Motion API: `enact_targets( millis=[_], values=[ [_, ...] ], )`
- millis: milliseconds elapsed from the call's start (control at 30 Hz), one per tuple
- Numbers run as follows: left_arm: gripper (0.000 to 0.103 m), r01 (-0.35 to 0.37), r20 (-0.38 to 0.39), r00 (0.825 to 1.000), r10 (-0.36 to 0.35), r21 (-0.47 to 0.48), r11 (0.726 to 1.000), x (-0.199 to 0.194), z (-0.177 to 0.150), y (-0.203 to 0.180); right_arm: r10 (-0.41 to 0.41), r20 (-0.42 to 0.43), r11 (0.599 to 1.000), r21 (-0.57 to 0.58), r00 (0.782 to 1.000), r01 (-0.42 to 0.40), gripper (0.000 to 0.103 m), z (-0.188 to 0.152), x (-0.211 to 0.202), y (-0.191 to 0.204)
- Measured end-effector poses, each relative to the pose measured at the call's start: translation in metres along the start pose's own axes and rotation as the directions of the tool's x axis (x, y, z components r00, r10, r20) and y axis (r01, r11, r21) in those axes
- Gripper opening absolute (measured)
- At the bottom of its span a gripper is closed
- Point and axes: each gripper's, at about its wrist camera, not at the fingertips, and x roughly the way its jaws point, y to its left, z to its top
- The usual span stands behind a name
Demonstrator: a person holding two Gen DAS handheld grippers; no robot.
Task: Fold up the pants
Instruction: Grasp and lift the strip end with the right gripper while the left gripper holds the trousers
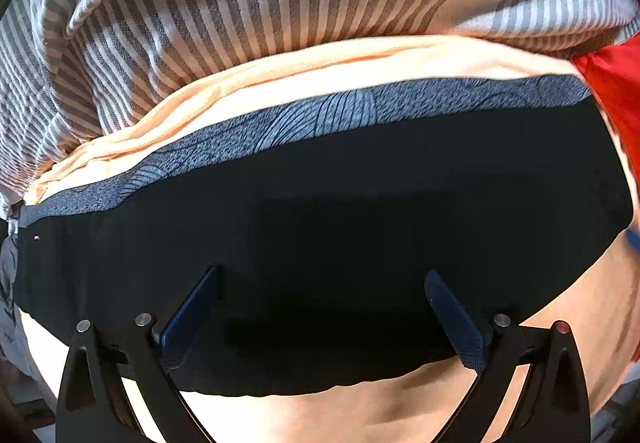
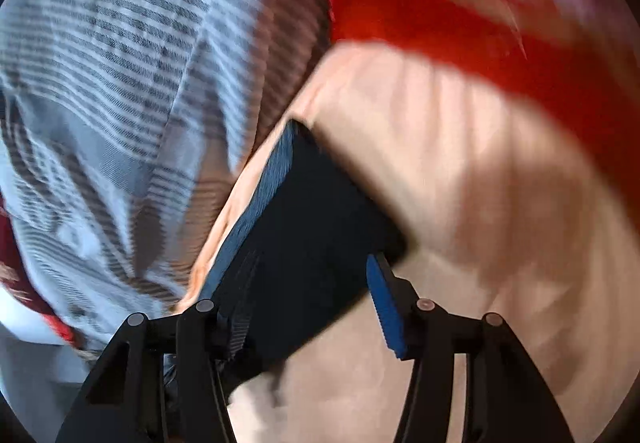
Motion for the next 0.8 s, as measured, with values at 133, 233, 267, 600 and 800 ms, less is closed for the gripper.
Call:
enact_targets(
  millis=[133, 233, 267, 600, 800],
  values=[
    [0.102, 0.021, 0.010, 1.000, -0.021, -0.002, 1.000, -0.003, 0.002, -0.004, 0.094, -0.016, 0.994, 0.057, 0.995, -0.093, 0.058, -0.015, 0.022, -0.016],
    [0.102, 0.018, 0.006, 1.000, -0.018, 0.018, 1.000, -0.001, 0.003, -0.009, 0.144, -0.017, 0.987, 0.076, 0.989, -0.142, 0.058, -0.013, 0.039, -0.023],
    [0.102, 0.018, 0.006, 1.000, -0.018, 0.025, 1.000, -0.001, 0.002, -0.009, 0.151, -0.010, 0.986, 0.073, 0.988, -0.150, 0.058, -0.012, 0.041, -0.023],
    [0.102, 0.046, 0.044, 0.998, -0.041, -0.103, 0.994, -0.013, 0.023, 0.019, 0.281, 0.008, 0.959, 0.028, 0.960, -0.281, 0.060, 0.013, 0.064, 0.000],
    [0.102, -0.019, 0.088, 0.996, 0.034, -0.161, 0.987, 0.002, 0.064, 0.026, 0.255, -0.042, 0.964, 0.089, 0.966, -0.250, 0.049, 0.020, 0.085, 0.002]
  ],
)
